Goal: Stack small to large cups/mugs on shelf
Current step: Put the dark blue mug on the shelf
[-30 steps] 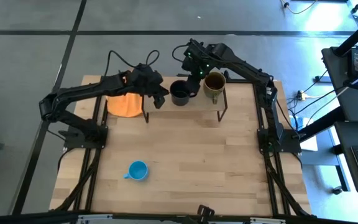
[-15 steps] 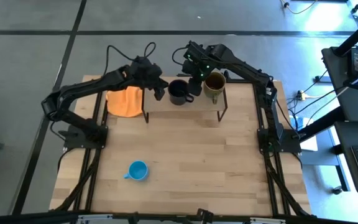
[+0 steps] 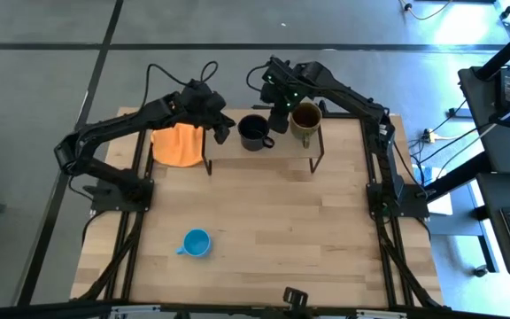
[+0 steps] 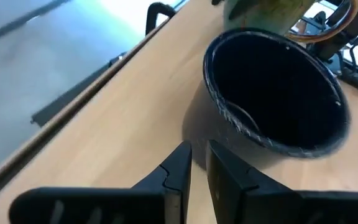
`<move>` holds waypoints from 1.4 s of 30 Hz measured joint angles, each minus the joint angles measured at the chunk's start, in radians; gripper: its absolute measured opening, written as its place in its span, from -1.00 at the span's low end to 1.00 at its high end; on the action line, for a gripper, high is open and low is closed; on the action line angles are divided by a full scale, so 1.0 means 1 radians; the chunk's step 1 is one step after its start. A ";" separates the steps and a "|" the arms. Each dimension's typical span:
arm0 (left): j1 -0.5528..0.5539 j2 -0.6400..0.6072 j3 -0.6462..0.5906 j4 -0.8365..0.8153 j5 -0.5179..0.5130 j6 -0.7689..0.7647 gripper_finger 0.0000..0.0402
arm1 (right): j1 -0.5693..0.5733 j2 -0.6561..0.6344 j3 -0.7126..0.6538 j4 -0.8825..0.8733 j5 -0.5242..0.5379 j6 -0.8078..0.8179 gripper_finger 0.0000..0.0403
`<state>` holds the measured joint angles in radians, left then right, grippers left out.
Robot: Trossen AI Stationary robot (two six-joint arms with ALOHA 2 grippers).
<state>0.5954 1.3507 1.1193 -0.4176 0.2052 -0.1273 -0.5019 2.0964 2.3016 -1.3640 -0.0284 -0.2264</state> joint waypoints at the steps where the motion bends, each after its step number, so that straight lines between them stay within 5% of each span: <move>1: -0.008 -0.007 0.000 -0.006 0.004 -0.020 -0.78 | -0.002 0.000 0.000 0.010 0.000 0.000 -0.53; 10: -0.105 0.012 0.000 0.014 -0.015 -0.072 -0.78 | -0.006 0.000 0.000 0.042 -0.009 -0.018 -0.53; 17: -0.075 0.019 0.000 0.026 -0.035 -0.051 -0.78 | -0.006 0.000 0.000 0.021 -0.060 -0.018 -0.53; 25: -0.099 0.019 0.000 0.015 0.091 -0.126 -0.78 | -0.010 0.000 0.000 0.004 -0.053 -0.032 -0.53; 42: -0.144 0.059 0.000 0.124 0.038 -0.151 -0.78 | -0.001 0.000 0.000 -0.012 -0.048 -0.040 -0.53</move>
<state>0.4515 1.4100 1.1191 -0.2940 0.2432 -0.2785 -0.5029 2.0966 2.3016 -1.3760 -0.0767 -0.2661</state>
